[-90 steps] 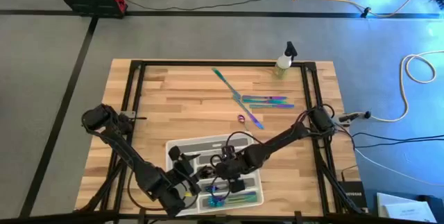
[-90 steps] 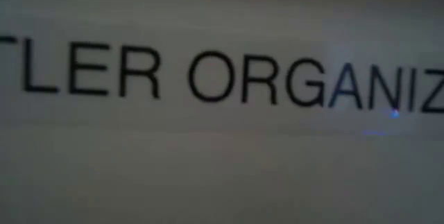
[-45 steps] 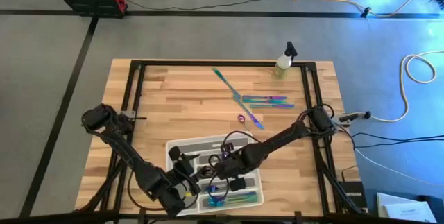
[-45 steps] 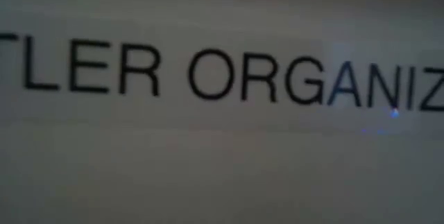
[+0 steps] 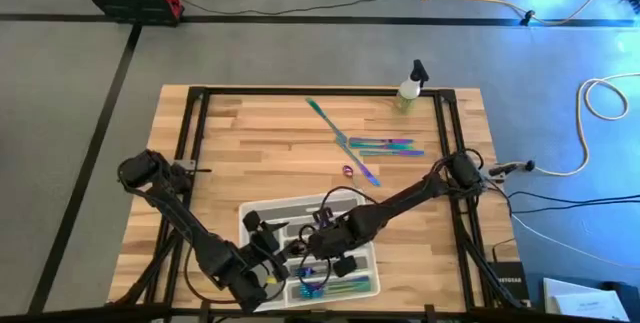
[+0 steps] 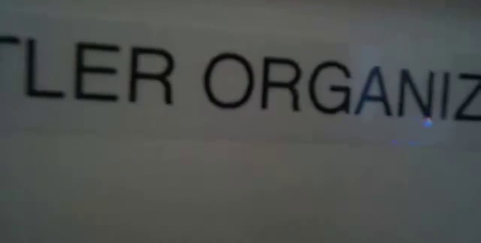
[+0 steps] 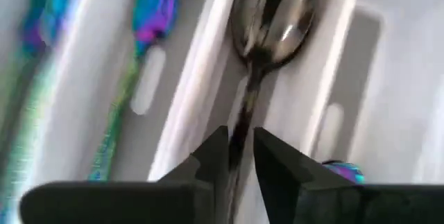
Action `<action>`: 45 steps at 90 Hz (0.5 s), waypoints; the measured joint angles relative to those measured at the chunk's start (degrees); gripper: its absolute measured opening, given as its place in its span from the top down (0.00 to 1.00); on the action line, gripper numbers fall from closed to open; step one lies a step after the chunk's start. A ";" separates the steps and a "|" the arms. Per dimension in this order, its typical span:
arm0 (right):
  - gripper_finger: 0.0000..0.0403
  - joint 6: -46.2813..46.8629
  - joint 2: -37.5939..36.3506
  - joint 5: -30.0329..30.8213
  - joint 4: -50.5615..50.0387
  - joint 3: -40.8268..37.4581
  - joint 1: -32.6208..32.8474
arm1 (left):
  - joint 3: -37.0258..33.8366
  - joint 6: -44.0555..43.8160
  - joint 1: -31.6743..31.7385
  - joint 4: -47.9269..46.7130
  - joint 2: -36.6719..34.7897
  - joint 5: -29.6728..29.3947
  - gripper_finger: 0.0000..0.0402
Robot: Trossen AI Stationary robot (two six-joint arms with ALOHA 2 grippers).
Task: Sort silverware
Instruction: Adjust the white silverware tray
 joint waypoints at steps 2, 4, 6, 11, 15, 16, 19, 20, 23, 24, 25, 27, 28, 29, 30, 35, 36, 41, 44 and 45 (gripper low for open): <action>0.87 -0.39 -0.42 0.37 -0.92 0.59 0.00 | 0.00 0.01 0.00 0.00 0.00 -0.02 0.47; 0.87 -0.49 -0.79 1.02 -2.15 1.38 0.00 | 0.00 0.01 0.00 -0.02 0.00 -0.02 0.47; 0.87 -0.63 -1.27 1.79 -3.38 2.16 0.00 | 0.00 0.00 0.00 0.00 0.00 -0.02 0.47; 0.87 -1.34 -2.18 4.15 -6.64 4.35 0.02 | -0.01 0.04 0.00 0.02 0.00 -0.02 0.47; 0.87 -2.15 -3.00 6.27 -8.86 6.06 0.02 | -0.02 0.04 0.00 -0.03 0.00 -0.02 0.47; 0.87 -2.34 -3.25 6.80 -9.31 6.44 0.02 | -0.02 0.03 0.00 -0.01 0.00 -0.02 0.47; 0.87 -2.99 -4.12 8.24 -10.31 7.52 0.00 | -0.02 0.02 0.00 -0.02 0.00 -0.03 0.47; 0.87 -3.27 -4.49 8.73 -10.48 7.80 0.00 | -0.02 0.02 0.00 -0.02 0.00 -0.04 0.47; 0.87 -3.73 -5.55 10.28 -10.90 8.54 0.00 | -0.02 0.02 0.00 0.02 0.00 -0.02 0.47; 0.87 -3.87 -6.00 10.77 -11.00 8.72 0.00 | -0.02 0.02 0.00 0.02 0.00 -0.02 0.47; 0.87 -4.03 -6.43 11.31 -11.07 8.88 0.00 | -0.02 0.02 0.00 0.01 0.00 -0.02 0.47; 0.87 -4.49 -7.29 12.59 -11.23 9.06 0.00 | -0.02 0.02 0.00 -0.02 0.00 -0.02 0.47; 0.87 -4.72 -7.76 13.25 -11.41 9.11 0.00 | -0.02 0.02 0.00 -0.02 0.00 -0.01 0.47; 0.87 -4.84 -8.23 13.89 -11.69 9.11 0.00 | -0.02 0.02 0.00 0.00 0.00 0.00 0.47; 0.87 -5.01 -8.68 14.59 -12.16 9.11 0.00 | -0.02 0.02 0.00 0.01 0.00 0.01 0.47; 0.87 -7.21 -10.91 18.12 -15.18 8.55 0.00 | -0.02 -0.01 0.00 0.04 0.00 0.22 0.47; 0.87 -7.68 -11.36 18.96 -15.87 8.29 0.01 | -0.02 -0.04 0.00 0.04 0.00 0.25 0.47; 0.87 -9.27 -13.74 24.17 -18.85 6.22 0.26 | -0.02 -0.19 0.00 0.02 0.00 0.30 0.47; 0.87 -9.34 -15.21 27.72 -19.59 4.47 0.52 | -0.02 -0.17 0.00 0.03 0.00 0.31 0.47; 0.87 -9.32 -15.75 28.97 -19.62 3.81 0.50 | -0.02 -0.18 0.00 0.02 0.00 0.31 0.47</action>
